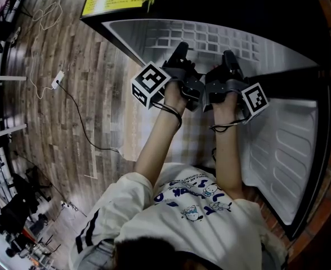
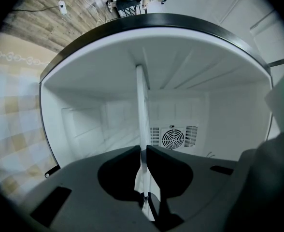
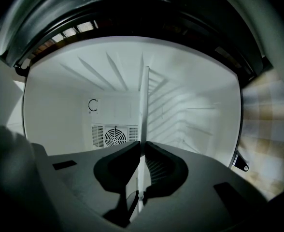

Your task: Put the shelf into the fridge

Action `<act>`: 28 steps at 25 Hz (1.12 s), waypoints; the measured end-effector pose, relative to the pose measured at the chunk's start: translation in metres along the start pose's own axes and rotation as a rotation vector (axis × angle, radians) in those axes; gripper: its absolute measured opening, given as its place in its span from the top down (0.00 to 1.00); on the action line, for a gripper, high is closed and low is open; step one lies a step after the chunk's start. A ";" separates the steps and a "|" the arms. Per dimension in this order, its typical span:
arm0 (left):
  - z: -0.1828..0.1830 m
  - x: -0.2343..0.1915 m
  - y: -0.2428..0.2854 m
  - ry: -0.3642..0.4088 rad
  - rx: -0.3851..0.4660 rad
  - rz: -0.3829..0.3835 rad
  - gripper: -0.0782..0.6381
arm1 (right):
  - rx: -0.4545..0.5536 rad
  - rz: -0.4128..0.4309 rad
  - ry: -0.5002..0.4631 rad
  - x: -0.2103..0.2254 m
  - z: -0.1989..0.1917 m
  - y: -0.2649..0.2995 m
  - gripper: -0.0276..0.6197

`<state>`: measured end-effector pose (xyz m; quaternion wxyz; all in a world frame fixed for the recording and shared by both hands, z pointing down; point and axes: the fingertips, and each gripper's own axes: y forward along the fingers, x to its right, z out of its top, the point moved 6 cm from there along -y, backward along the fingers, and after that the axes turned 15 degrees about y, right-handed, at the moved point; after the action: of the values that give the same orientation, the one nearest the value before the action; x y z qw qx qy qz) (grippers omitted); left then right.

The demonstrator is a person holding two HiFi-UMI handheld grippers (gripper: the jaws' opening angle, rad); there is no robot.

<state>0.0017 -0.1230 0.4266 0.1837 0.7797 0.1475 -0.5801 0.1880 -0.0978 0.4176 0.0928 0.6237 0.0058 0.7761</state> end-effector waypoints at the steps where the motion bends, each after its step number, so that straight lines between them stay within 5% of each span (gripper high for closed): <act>1: 0.000 -0.001 0.000 -0.003 -0.002 0.002 0.83 | -0.001 0.002 -0.002 0.000 0.001 0.000 0.89; 9: -0.004 -0.013 0.002 0.019 -0.019 0.016 0.83 | -0.056 0.004 -0.091 0.011 0.002 -0.001 0.89; 15: 0.001 -0.009 -0.014 0.118 -0.016 0.031 0.83 | -0.086 -0.002 -0.446 -0.009 -0.013 -0.013 0.89; 21: -0.001 0.005 -0.022 0.368 -0.024 0.008 0.83 | -0.096 0.009 -0.856 -0.019 -0.019 -0.025 0.89; 28: 0.004 0.018 -0.056 0.858 0.023 0.047 0.84 | -0.060 0.027 -1.216 -0.016 -0.037 -0.047 0.89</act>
<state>-0.0210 -0.0746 0.4018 0.1100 0.9555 0.1863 -0.2007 0.1618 -0.0496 0.3878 0.0873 0.9524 -0.0778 0.2815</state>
